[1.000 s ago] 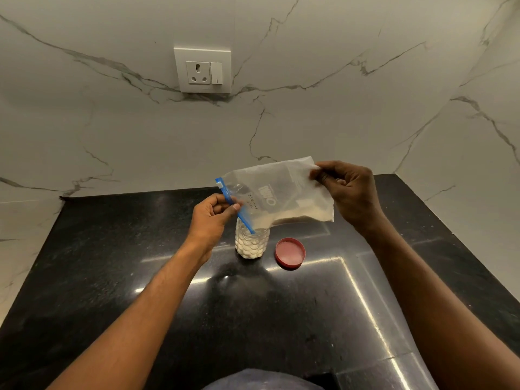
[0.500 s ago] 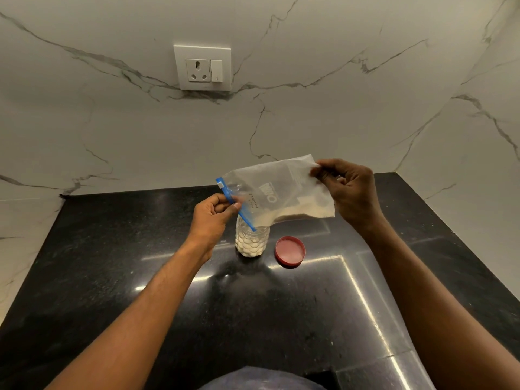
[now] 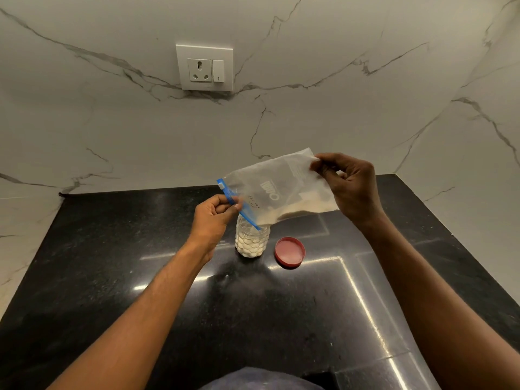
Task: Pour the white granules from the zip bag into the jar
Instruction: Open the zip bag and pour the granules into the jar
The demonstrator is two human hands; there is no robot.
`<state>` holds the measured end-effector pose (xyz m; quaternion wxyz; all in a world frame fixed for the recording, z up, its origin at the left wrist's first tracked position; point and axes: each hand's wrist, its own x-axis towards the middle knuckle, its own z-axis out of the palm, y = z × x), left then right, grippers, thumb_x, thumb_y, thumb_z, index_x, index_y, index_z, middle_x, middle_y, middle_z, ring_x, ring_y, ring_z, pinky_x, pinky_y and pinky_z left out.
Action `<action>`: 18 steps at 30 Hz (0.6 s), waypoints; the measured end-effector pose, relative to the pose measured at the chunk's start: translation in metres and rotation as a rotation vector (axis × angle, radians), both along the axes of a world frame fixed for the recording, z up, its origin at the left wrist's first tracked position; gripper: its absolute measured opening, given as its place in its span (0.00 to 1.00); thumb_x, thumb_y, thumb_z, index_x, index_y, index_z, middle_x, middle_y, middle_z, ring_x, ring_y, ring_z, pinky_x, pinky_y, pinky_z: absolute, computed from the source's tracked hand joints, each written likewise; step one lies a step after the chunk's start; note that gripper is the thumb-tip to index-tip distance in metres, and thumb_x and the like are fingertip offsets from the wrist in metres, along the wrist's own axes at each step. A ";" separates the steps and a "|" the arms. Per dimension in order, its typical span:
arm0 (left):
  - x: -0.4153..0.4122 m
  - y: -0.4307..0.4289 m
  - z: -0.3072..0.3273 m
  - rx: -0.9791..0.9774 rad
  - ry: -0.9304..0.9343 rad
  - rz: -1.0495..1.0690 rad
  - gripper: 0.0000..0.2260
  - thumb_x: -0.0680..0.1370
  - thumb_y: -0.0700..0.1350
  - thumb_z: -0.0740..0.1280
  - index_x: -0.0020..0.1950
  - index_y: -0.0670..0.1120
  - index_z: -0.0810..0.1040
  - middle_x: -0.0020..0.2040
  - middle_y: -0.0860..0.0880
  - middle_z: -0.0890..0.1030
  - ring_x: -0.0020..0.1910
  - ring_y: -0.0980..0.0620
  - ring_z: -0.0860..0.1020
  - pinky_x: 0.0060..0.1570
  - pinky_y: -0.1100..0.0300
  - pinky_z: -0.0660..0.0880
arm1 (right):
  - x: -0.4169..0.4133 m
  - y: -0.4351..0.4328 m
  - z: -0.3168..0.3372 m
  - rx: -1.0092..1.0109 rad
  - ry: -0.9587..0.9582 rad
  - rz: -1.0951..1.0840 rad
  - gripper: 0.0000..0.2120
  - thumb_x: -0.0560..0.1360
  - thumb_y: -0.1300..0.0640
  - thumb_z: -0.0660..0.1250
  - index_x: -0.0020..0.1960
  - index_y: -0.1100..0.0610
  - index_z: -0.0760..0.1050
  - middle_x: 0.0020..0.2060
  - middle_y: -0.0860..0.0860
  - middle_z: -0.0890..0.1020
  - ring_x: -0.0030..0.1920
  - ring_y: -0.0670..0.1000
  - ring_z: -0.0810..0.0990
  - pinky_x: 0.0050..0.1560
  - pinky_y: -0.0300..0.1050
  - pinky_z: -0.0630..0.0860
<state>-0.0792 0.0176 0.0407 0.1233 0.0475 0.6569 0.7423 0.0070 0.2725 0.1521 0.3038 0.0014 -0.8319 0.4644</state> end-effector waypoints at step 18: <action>0.003 -0.003 -0.001 0.022 -0.033 0.008 0.08 0.80 0.37 0.73 0.58 0.44 0.83 0.54 0.48 0.89 0.55 0.54 0.87 0.58 0.57 0.82 | -0.006 0.000 0.011 0.080 0.005 0.028 0.07 0.78 0.59 0.75 0.55 0.52 0.85 0.46 0.44 0.87 0.47 0.46 0.87 0.47 0.41 0.84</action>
